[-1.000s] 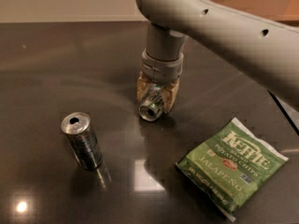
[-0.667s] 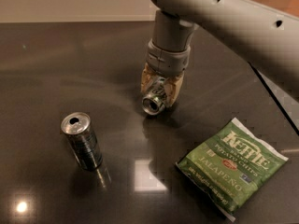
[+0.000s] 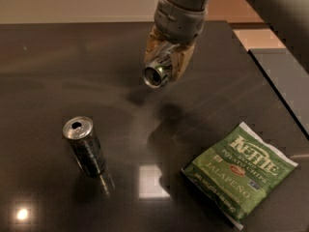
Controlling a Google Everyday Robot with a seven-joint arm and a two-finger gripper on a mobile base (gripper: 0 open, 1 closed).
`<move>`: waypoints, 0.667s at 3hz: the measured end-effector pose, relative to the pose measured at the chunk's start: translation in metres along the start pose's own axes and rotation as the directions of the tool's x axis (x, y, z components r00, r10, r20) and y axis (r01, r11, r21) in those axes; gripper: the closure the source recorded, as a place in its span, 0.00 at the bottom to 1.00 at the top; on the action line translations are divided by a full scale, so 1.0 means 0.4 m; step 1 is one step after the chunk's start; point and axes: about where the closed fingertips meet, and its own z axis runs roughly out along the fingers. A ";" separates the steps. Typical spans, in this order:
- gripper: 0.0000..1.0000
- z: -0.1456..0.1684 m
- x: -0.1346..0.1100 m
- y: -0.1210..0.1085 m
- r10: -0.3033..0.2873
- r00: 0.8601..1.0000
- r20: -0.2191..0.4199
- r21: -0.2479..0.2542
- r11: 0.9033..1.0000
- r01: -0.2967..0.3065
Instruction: Pick 7up can
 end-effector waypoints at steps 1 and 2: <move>1.00 -0.076 0.009 -0.061 0.017 0.999 -0.042 0.094 0.995 -0.013; 1.00 -0.077 0.013 -0.079 0.017 0.999 -0.050 0.122 0.993 -0.010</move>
Offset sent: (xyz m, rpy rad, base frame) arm 0.0059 0.0029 0.0277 0.0251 -0.0445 -0.0250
